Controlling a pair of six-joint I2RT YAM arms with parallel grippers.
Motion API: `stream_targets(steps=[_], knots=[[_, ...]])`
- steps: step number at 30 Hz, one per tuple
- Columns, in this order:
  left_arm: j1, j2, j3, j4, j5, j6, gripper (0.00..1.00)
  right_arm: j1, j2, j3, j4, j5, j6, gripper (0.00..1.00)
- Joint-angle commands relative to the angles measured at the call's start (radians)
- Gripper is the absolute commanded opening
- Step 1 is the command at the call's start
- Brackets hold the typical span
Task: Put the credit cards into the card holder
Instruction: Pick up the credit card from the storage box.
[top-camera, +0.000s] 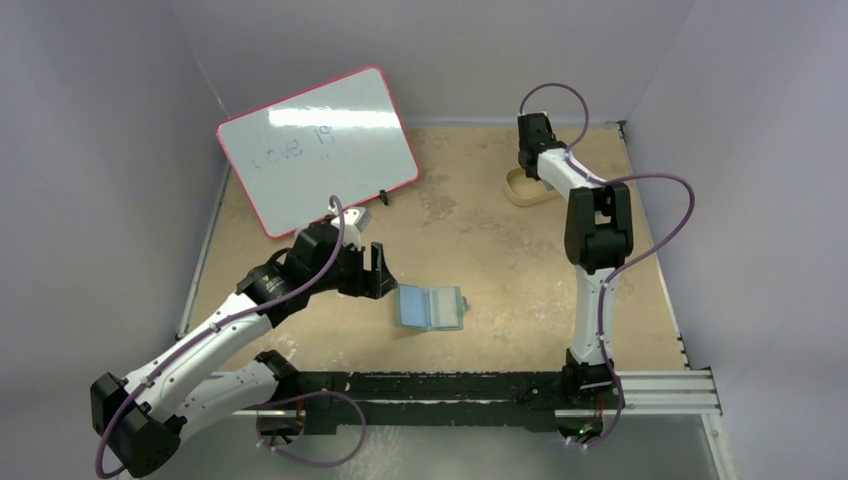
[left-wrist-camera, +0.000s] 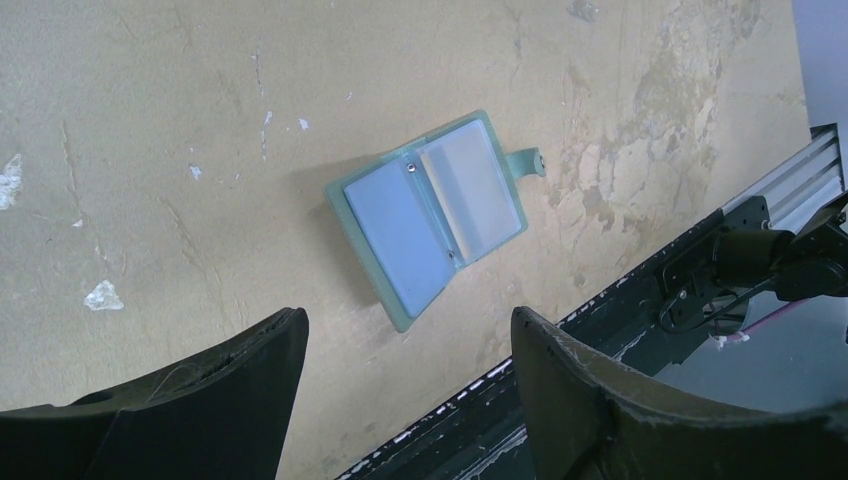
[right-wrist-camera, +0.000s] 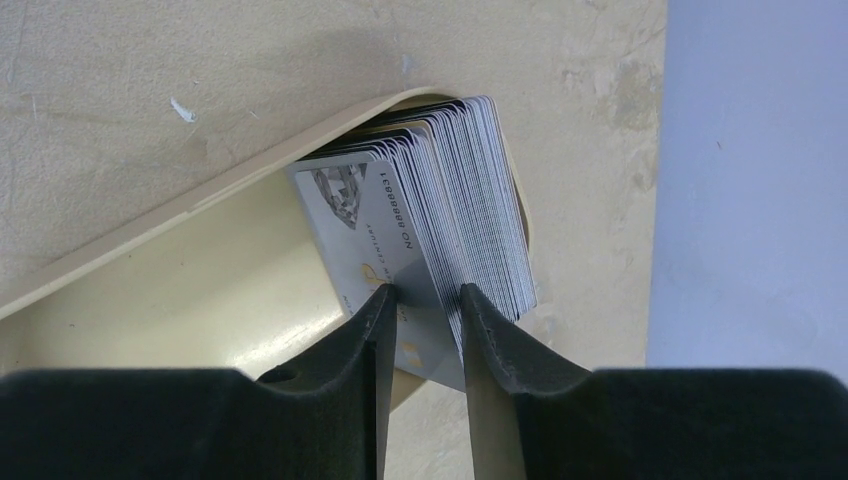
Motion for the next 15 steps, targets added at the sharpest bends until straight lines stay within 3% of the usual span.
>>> stream_targets(steps=[1, 15], knots=[[-0.001, -0.017, 0.043, 0.019, -0.011, 0.019, 0.73, -0.009, -0.063, -0.01, 0.0, 0.022, -0.001, 0.3], [-0.001, -0.04, 0.03, 0.031, 0.001, 0.007, 0.73, -0.008, -0.09, 0.014, -0.028, 0.03, 0.021, 0.2]])
